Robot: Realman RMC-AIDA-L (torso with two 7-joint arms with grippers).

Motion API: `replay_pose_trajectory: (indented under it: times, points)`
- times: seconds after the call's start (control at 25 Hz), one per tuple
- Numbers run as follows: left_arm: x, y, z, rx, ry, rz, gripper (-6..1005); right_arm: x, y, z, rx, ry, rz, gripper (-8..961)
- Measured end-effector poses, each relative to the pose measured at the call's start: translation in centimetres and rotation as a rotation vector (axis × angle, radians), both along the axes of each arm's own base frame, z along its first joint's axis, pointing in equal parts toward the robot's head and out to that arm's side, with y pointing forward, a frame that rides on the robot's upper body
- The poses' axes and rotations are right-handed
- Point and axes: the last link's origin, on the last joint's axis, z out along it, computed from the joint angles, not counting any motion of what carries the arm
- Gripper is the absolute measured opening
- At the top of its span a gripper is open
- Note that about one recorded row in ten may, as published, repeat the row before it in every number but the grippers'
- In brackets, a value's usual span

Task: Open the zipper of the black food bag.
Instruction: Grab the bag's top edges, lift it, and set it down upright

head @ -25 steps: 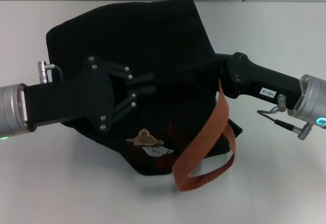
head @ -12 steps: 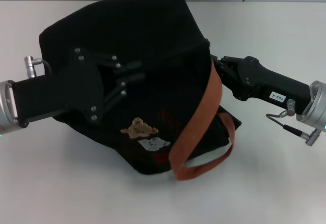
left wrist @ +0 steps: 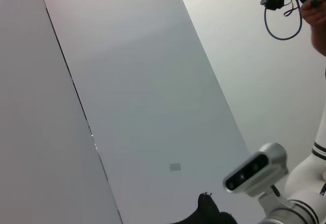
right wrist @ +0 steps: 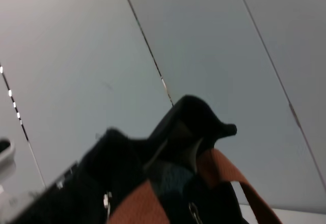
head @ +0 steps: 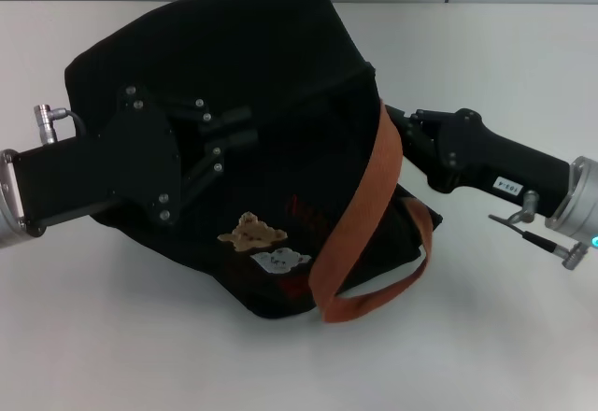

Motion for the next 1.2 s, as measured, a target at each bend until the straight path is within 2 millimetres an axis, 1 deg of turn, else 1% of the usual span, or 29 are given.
replay_pose_trajectory:
  times: [0.04, 0.08, 0.12, 0.2, 0.24, 0.28, 0.32, 0.48, 0.6, 0.88, 1.2]
  points:
    - [0.0, 0.0, 0.0, -0.001, 0.0, 0.0, 92, 0.1, 0.0, -0.2, 0.027, -0.023, 0.019, 64]
    - [0.0, 0.0, 0.0, -0.003, 0.001, -0.001, 91, 0.1, -0.2, -0.8, 0.085, -0.07, 0.065, 71]
    - [0.0, 0.0, 0.0, -0.003, 0.001, -0.001, 91, 0.1, -0.2, -0.8, 0.085, -0.07, 0.065, 77]
    - [0.0, -0.1, -0.1, -0.005, 0.001, -0.002, 90, 0.0, -0.4, -1.5, 0.141, -0.111, 0.113, 90]
    - [0.0, -0.1, -0.1, -0.005, 0.002, -0.002, 90, -0.1, -0.6, -2.0, 0.181, -0.137, 0.143, 110]
    - [0.0, -0.1, -0.1, -0.006, 0.002, -0.002, 90, -0.2, -1.1, -2.8, 0.255, -0.18, 0.194, 129]
    - [0.0, -0.1, -0.1, -0.007, 0.001, -0.001, 90, -0.2, -1.1, -2.8, 0.255, -0.18, 0.194, 149]
    - [-0.1, -0.1, -0.3, -0.016, -0.005, 0.007, 89, -0.9, -1.9, -4.1, 0.408, -0.229, 0.258, 227]
    - [-0.1, -0.1, -0.4, -0.018, -0.005, 0.009, 88, -1.1, -2.1, -4.3, 0.45, -0.24, 0.273, 286]
    - [0.0, 0.0, -0.5, -0.019, -0.002, 0.009, 89, -2.2, -2.1, -5.2, 0.554, -0.292, 0.33, 308]
    - [0.0, 0.0, -0.6, -0.023, -0.002, 0.009, 89, -2.9, -2.0, -5.2, 0.6, -0.279, 0.32, 307]
